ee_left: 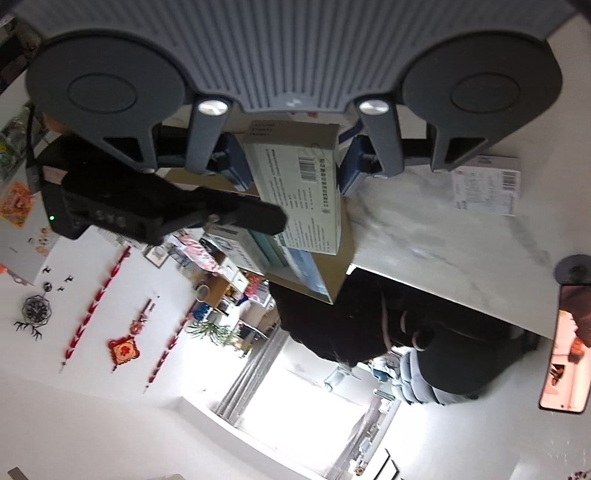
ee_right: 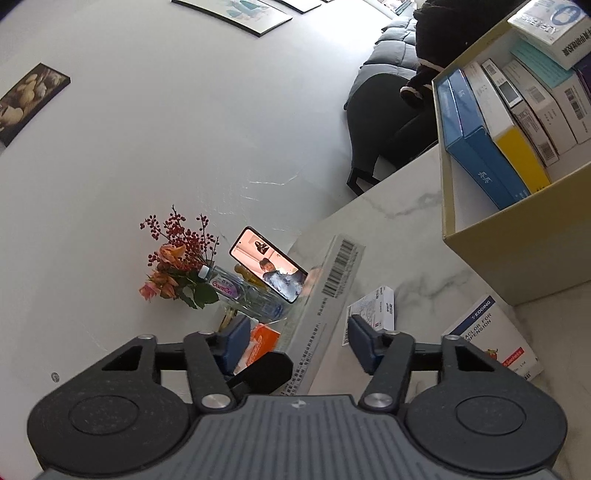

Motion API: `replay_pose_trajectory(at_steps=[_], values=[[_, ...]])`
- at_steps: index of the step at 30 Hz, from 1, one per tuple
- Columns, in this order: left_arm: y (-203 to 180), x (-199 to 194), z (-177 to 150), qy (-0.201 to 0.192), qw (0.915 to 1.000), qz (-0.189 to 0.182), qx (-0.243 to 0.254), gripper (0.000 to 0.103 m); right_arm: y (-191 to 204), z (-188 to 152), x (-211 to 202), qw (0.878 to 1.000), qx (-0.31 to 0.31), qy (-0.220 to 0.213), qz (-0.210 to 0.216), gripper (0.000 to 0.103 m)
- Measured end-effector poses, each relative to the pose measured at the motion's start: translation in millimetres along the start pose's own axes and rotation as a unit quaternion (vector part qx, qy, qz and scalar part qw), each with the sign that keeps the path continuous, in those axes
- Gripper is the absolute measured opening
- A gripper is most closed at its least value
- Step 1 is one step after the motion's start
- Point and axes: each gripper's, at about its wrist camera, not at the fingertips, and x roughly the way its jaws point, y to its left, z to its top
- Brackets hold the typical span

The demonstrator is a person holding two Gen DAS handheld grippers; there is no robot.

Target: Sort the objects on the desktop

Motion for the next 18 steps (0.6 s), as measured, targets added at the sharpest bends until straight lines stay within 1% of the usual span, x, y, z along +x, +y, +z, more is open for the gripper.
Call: replay_pose_trajectory(at_steps=[6, 9, 10, 14, 18], values=[[-4.3, 8.9, 0.4, 0.010, 0.9999, -0.008, 0.011, 0.051, -5.1, 2.8, -3.6, 1.000, 0.011, -0.003, 0.003, 0.044], [-5.6, 12.5, 0.1, 0.016, 0.9997, -0.009, 0.017, 0.050, -7.3, 4.5, -6.8, 1.000, 0.013, -0.005, 0.005, 0.026], [-5.6, 13.6, 0.3, 0.018, 0.9997, -0.009, 0.017, 0.050, -8.0, 5.3, -8.0, 1.000, 0.013, -0.006, 0.005, 0.025], [-4.1, 16.0, 1.2, 0.025, 0.9995, -0.011, 0.016, 0.051, -9.6, 6.4, -9.4, 1.000, 0.012, -0.010, -0.002, 0.024], [-0.4, 19.0, 1.2, 0.035, 0.9991, -0.023, 0.006, 0.052, -11.1, 6.7, -9.0, 1.000, 0.010, -0.015, -0.010, 0.022]])
